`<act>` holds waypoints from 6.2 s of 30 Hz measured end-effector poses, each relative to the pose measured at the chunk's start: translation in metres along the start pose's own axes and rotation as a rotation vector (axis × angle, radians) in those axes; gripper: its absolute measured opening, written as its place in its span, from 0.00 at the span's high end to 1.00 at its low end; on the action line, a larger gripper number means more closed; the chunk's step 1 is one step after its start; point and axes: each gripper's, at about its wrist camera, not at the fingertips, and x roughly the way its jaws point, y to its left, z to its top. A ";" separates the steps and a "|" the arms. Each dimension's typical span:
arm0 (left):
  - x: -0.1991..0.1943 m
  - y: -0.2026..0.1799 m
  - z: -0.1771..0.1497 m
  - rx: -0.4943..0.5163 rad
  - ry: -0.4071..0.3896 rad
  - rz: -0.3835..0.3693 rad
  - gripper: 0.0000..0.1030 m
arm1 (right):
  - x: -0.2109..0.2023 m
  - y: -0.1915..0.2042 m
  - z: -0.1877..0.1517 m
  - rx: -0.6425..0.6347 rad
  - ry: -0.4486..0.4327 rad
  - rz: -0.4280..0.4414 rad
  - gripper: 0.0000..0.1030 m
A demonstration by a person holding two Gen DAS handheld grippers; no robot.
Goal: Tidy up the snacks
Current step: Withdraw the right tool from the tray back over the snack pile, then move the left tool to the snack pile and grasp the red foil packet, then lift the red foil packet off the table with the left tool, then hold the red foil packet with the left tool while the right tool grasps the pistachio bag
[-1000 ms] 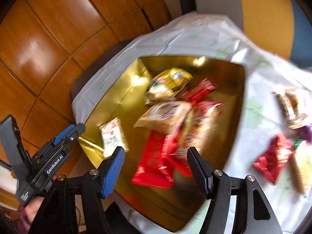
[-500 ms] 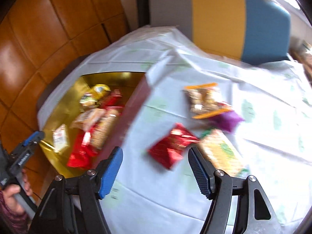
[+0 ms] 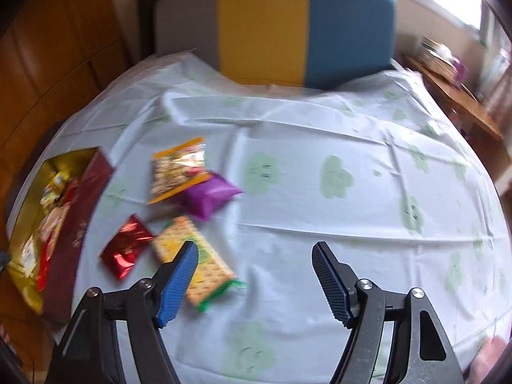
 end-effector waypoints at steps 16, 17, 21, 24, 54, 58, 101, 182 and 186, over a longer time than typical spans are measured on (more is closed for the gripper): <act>-0.012 -0.043 0.004 0.118 -0.018 -0.048 0.64 | 0.008 -0.033 0.001 0.185 0.067 -0.050 0.23; -0.013 -0.047 0.004 0.128 -0.019 -0.052 0.64 | 0.006 -0.034 0.001 0.189 0.065 -0.047 0.23; -0.015 -0.059 0.004 0.154 -0.017 -0.071 0.64 | 0.002 -0.035 0.002 0.197 0.051 -0.041 0.22; -0.018 -0.070 0.004 0.182 -0.020 -0.090 0.63 | -0.001 -0.035 0.003 0.203 0.045 -0.035 0.21; -0.008 -0.187 0.017 0.379 0.145 -0.357 0.60 | -0.014 -0.030 0.005 0.186 0.015 0.016 0.18; -0.004 -0.212 0.019 0.438 0.170 -0.419 0.60 | -0.016 -0.028 0.005 0.176 0.006 0.022 0.18; 0.029 -0.260 -0.026 0.581 0.265 -0.515 0.60 | -0.022 -0.032 0.009 0.177 -0.017 0.024 0.17; 0.035 -0.229 -0.080 0.484 -0.005 -0.646 0.61 | 0.059 0.159 0.062 -0.519 0.139 0.037 0.59; 0.035 -0.229 -0.081 0.486 -0.008 -0.644 0.61 | 0.039 0.126 0.038 -0.488 0.168 0.007 0.63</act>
